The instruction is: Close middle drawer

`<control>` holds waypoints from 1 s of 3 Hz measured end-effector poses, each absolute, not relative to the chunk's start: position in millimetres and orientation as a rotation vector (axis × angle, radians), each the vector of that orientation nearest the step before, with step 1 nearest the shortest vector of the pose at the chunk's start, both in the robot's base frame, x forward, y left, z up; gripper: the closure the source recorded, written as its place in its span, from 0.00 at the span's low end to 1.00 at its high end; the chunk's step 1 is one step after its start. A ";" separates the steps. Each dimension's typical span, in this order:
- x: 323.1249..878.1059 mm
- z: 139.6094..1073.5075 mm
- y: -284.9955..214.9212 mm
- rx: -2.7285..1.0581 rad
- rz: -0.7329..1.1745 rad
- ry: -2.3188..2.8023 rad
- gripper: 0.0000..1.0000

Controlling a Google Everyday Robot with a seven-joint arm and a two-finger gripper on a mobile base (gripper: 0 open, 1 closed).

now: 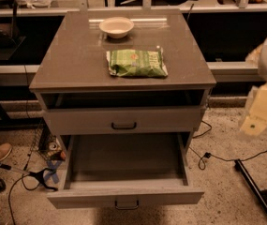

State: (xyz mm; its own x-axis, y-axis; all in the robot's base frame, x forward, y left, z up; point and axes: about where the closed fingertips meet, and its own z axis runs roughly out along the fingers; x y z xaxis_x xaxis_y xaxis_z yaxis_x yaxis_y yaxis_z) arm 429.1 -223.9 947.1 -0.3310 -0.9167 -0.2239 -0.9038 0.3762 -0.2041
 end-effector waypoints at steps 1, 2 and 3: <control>405.8 876.9 -222.7 -1.350 0.134 2.521 0.00; 383.9 790.1 -192.5 -1.161 0.425 2.626 0.00; 361.2 755.4 -188.6 -1.159 0.486 2.685 0.00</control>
Offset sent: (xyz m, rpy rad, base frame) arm -0.0975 0.0726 -0.3096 0.4649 0.5765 -0.4504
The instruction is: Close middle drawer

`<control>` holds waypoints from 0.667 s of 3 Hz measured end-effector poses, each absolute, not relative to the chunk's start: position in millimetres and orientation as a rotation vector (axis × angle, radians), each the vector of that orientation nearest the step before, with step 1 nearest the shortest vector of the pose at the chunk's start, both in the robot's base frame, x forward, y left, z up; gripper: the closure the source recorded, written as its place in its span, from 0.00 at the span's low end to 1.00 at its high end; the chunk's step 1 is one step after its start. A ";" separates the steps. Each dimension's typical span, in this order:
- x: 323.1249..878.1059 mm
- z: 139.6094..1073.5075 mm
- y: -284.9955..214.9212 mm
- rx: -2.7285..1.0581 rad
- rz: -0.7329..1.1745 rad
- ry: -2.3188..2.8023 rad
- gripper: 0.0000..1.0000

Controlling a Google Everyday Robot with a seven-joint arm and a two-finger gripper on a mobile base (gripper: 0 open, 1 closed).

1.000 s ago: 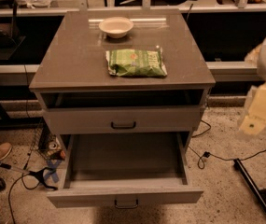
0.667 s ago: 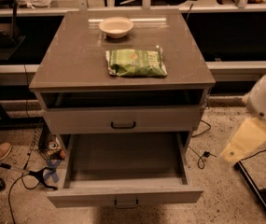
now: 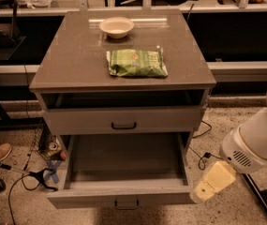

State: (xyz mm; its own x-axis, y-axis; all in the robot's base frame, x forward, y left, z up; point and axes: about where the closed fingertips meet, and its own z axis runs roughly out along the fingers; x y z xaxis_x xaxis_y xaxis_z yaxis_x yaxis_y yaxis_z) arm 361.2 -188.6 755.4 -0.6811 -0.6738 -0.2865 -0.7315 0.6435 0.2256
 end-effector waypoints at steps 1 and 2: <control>361.0 756.5 -189.0 -1.161 0.482 2.685 0.00; 361.4 748.9 -189.3 -1.151 0.487 2.704 0.00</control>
Offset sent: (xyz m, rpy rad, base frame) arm 0.0023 -0.0020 -0.0200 -0.0082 0.0414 -0.0236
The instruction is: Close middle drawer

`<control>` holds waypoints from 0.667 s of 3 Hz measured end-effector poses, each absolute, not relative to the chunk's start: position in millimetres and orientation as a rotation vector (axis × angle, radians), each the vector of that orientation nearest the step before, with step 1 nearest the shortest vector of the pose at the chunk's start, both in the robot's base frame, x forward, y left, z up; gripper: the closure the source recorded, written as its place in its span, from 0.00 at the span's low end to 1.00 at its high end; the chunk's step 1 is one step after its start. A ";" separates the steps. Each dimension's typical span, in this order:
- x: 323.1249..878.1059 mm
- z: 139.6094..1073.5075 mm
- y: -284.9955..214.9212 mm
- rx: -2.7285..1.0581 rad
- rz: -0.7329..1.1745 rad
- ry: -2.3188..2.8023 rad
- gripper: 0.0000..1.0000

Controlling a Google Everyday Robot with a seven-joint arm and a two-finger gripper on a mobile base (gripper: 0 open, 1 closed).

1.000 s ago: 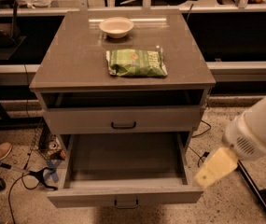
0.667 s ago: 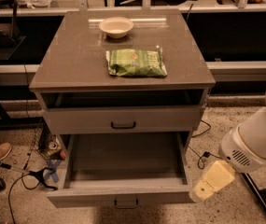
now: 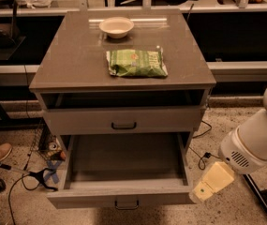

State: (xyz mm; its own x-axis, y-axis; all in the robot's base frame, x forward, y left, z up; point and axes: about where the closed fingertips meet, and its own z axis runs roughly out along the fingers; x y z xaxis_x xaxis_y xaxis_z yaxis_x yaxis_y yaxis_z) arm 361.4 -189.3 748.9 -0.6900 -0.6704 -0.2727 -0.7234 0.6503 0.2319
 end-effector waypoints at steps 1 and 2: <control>362.4 691.8 -199.1 -1.054 0.517 2.808 0.00; 359.7 627.5 -206.3 -0.937 0.588 2.879 0.00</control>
Offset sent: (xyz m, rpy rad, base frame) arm -0.0015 -0.0279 -0.2157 0.0589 0.2369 -0.2634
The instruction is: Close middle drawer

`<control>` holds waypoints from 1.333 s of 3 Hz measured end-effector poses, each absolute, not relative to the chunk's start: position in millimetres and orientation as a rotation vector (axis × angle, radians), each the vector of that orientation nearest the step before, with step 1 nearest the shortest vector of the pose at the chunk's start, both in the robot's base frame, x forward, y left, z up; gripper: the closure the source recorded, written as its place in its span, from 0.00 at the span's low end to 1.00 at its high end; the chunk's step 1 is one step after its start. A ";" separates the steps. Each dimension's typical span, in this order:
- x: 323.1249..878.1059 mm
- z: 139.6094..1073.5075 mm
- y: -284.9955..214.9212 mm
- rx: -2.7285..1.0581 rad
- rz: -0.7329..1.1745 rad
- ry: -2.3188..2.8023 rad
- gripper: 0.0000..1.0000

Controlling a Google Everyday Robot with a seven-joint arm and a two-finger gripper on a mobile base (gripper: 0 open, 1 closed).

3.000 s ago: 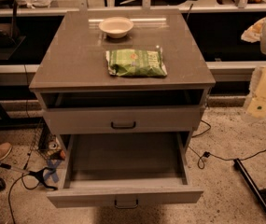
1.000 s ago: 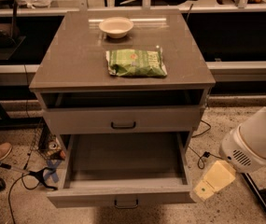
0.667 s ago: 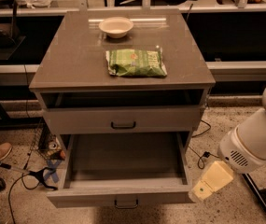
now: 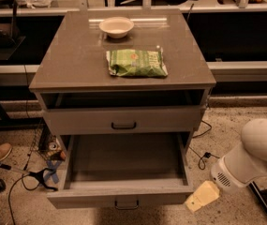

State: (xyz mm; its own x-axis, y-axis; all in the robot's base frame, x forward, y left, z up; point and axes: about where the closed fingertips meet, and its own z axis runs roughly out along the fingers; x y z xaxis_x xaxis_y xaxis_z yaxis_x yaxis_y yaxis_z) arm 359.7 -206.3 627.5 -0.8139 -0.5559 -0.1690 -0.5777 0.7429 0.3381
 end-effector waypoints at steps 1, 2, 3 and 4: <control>356.7 570.8 -208.5 -0.838 0.630 2.940 0.18; 354.4 522.7 -204.4 -0.775 0.684 2.962 0.42; 355.5 479.2 -200.8 -0.739 0.721 2.975 0.64; 366.3 442.6 -192.4 -0.706 0.737 2.960 0.87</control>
Offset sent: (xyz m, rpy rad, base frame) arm -0.0054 0.0060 -0.1602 0.0657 0.1224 -0.1467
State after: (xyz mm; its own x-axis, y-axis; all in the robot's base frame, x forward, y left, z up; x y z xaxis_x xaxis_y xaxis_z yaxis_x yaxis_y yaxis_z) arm 366.3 -192.4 442.6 -0.8982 -0.4238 -0.1163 -0.4289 0.7874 0.4429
